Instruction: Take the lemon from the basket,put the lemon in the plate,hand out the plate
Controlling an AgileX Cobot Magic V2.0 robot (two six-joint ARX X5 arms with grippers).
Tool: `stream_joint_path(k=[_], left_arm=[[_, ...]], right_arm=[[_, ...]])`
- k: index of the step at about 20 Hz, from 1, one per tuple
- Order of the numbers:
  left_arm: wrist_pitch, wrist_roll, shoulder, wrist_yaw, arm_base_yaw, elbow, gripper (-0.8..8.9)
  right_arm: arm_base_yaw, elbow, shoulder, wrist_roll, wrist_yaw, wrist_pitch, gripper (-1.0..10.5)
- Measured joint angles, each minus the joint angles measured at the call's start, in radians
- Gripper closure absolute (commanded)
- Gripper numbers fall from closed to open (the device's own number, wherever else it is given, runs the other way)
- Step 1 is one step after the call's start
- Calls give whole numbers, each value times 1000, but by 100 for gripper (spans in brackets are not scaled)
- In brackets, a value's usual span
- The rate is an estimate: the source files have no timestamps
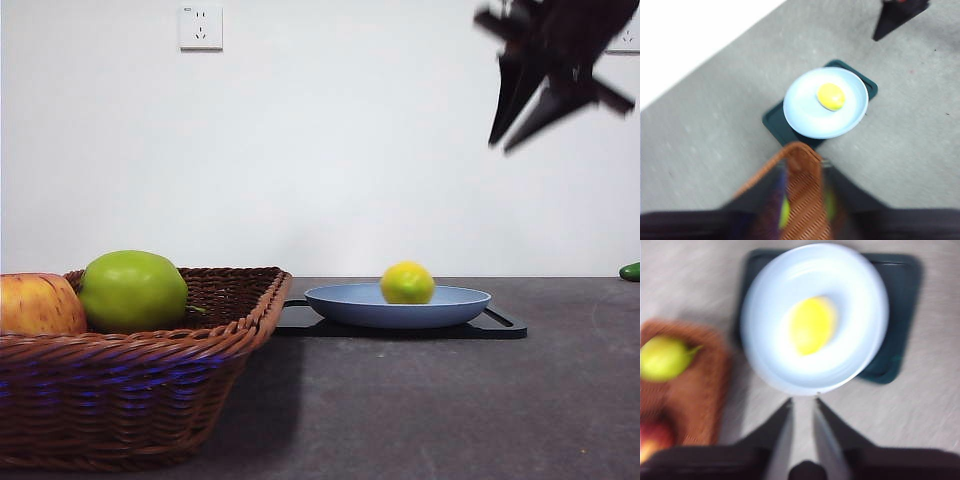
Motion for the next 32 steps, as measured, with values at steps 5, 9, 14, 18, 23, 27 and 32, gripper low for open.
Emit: stream_joint_path(k=[5, 9, 14, 18, 23, 27, 32], left_arm=[[40, 114, -1, 23, 95, -24, 808], [138, 125, -34, 212, 246, -187, 808], [423, 110, -206, 316, 371, -525, 808], [594, 51, -396, 334, 420, -748, 808], [745, -46, -639, 378, 420, -988, 808], [729, -96, -711, 399, 420, -1041, 807], [729, -116, -713, 411, 420, -1041, 805]], right_arm=[[132, 0, -222, -39, 82, -52, 945], [299, -8, -348, -34, 388, -39, 945], [467, -185, -528, -19, 639, 151, 945], [535, -494, -722, -15, 707, 438, 944], [542, -920, -956, -6, 708, 765, 944], [542, -1046, -1008, 26, 708, 751, 943], [541, -1051, -1004, 37, 708, 707, 943]])
